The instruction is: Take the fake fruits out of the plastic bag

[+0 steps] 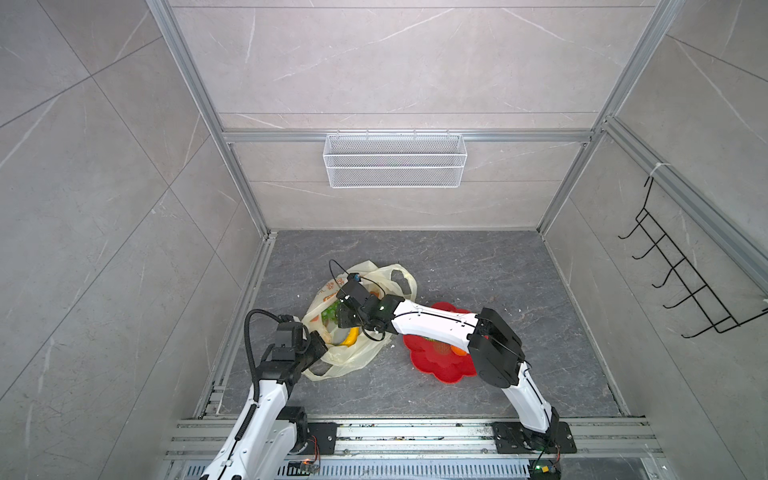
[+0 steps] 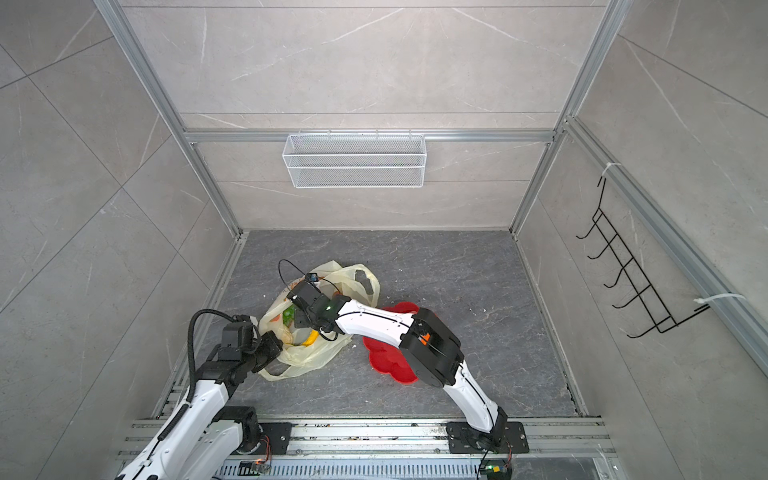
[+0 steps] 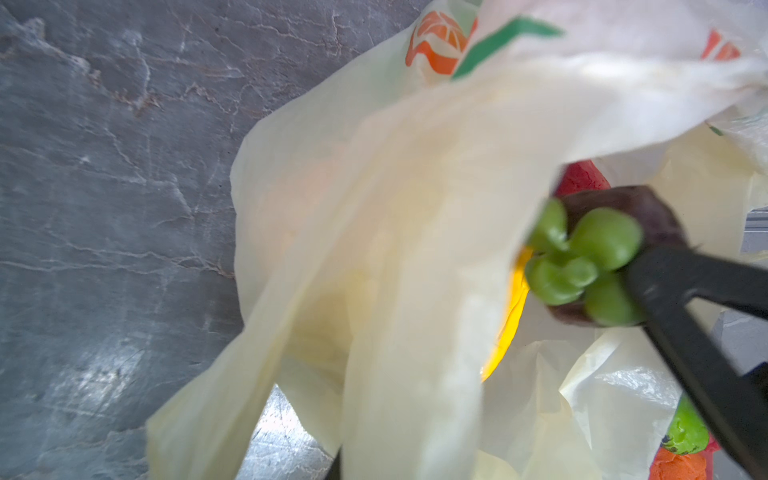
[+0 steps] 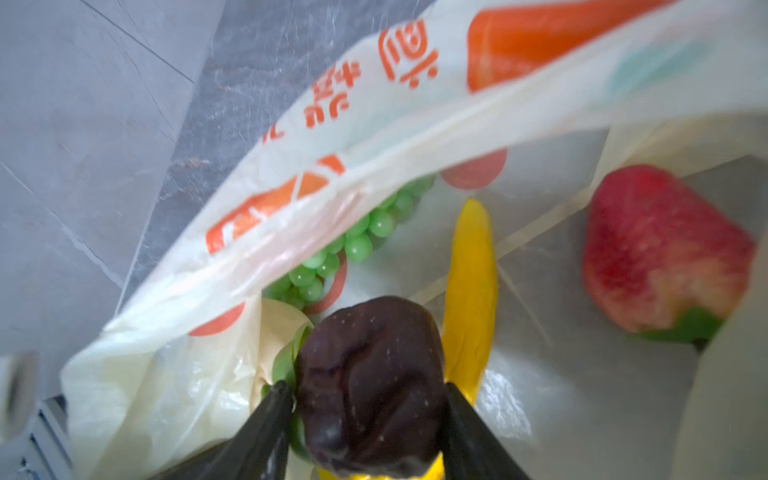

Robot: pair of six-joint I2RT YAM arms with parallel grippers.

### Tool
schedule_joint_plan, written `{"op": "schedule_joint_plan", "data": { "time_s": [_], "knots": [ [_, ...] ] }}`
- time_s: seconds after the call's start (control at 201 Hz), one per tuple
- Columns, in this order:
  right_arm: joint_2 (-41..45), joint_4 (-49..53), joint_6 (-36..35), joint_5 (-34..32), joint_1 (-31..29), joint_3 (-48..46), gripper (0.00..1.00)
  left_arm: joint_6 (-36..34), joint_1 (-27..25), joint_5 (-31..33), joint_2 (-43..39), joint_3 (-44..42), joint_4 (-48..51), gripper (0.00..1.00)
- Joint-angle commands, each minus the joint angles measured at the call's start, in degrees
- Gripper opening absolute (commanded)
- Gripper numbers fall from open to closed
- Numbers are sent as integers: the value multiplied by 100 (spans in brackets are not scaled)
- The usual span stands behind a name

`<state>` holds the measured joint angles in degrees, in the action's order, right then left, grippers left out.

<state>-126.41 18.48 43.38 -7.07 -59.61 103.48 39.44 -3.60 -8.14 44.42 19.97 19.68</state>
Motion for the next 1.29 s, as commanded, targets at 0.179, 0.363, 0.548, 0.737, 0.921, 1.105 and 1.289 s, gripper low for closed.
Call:
{"op": "schedule_joint_plan", "data": {
  "time_s": [0.179,0.363,0.548,0.737,0.921,1.105,1.289],
  "knots": [
    [819,-866,595,307,198,-990,54,-105,14,-117,-118,-46,-96,3],
    [2007,-1435,875,376,403,-2265,54,-113,9,-126,-102,-44,-104,3],
    [3262,-1760,1152,487,661,-3598,54,-117,8,-133,-107,-50,-105,3],
    [3223,-1083,429,336,401,-3226,57,-137,6,-133,-66,-37,-114,3],
    [1909,-281,-121,232,43,-1776,67,-135,6,-101,-148,-51,-49,3],
    [761,205,-306,279,-49,-637,75,-134,8,-78,-303,-89,-34,3],
    [2,630,-473,228,-117,177,77,-141,7,-74,-250,-72,-59,3]
  ]
}}
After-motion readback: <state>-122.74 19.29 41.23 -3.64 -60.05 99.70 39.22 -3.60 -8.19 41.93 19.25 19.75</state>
